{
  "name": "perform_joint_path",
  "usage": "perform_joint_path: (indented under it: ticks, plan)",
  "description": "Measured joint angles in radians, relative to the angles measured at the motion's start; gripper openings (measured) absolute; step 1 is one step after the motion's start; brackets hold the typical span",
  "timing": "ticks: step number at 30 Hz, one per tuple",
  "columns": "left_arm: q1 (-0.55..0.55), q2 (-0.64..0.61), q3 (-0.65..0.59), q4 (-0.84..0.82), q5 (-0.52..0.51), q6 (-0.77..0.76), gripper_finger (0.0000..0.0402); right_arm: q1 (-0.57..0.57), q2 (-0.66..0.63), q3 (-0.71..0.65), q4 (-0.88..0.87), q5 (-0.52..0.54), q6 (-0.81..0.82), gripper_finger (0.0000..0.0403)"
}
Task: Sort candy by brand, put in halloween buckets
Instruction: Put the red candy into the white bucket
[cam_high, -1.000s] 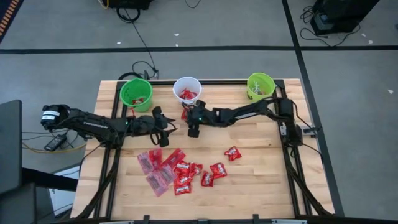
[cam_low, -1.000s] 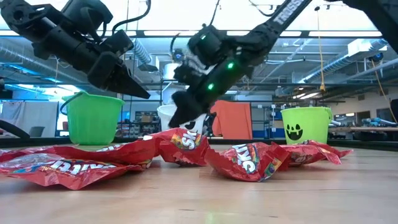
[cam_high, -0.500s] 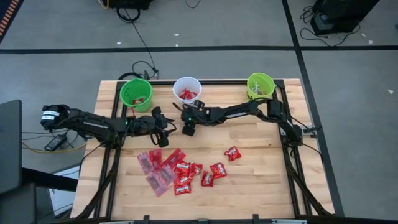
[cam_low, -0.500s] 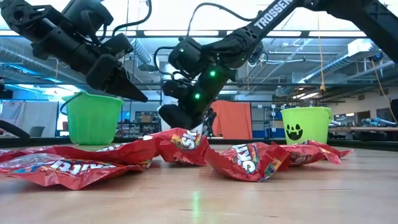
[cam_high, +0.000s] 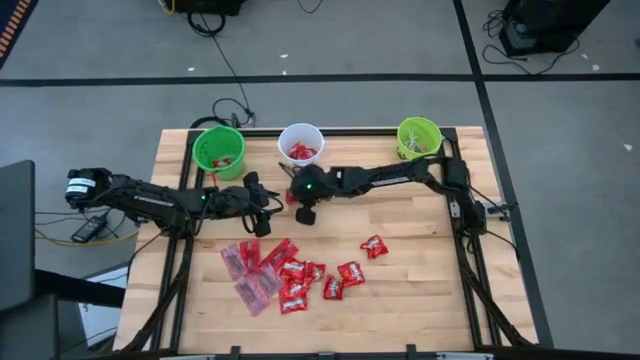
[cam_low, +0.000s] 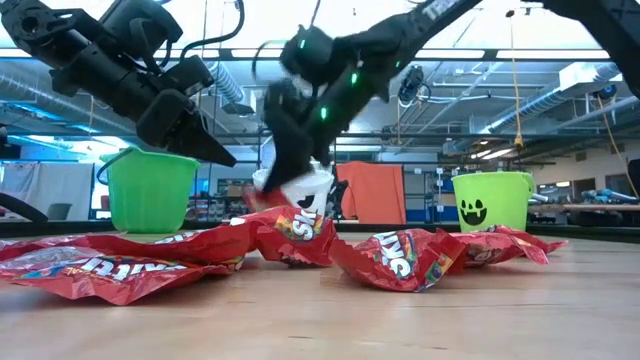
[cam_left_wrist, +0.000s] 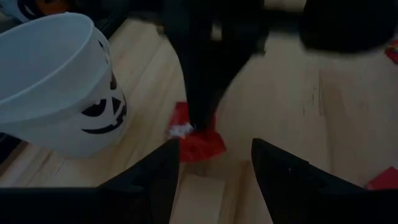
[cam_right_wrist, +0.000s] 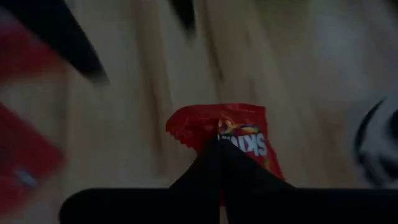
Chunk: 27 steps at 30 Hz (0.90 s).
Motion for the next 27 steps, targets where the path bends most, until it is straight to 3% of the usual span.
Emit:
perform_joint_path:
  ticks: [3, 9, 13, 16, 21, 27]
  plan:
    - [0.000, 0.000, 0.000, -0.003, 0.000, 0.000, 0.0207, -0.002, -0.059, 0.000, 0.038, 0.019, -0.012, 0.0006]
    - [0.000, 0.000, 0.000, 0.003, 0.000, 0.000, 0.0207, -0.035, -0.150, 0.001, 0.128, 0.257, -0.055, 0.0005]
    - [0.000, 0.000, 0.000, 0.003, 0.000, 0.000, 0.0207, -0.088, -0.164, 0.001, 0.146, 0.291, -0.049, 0.0016]
    - [0.000, 0.000, 0.000, 0.002, 0.000, -0.010, 0.0207, -0.118, -0.164, 0.000, 0.140, 0.272, -0.038, 0.0051]
    - [0.000, 0.000, 0.000, 0.000, 0.000, -0.029, 0.0207, -0.149, -0.165, 0.000, 0.099, 0.259, 0.010, 0.0141]
    - [-0.001, 0.000, 0.000, -0.003, 0.001, -0.027, 0.0207, -0.129, -0.221, 0.001, -0.159, 0.221, -0.006, 0.0221]
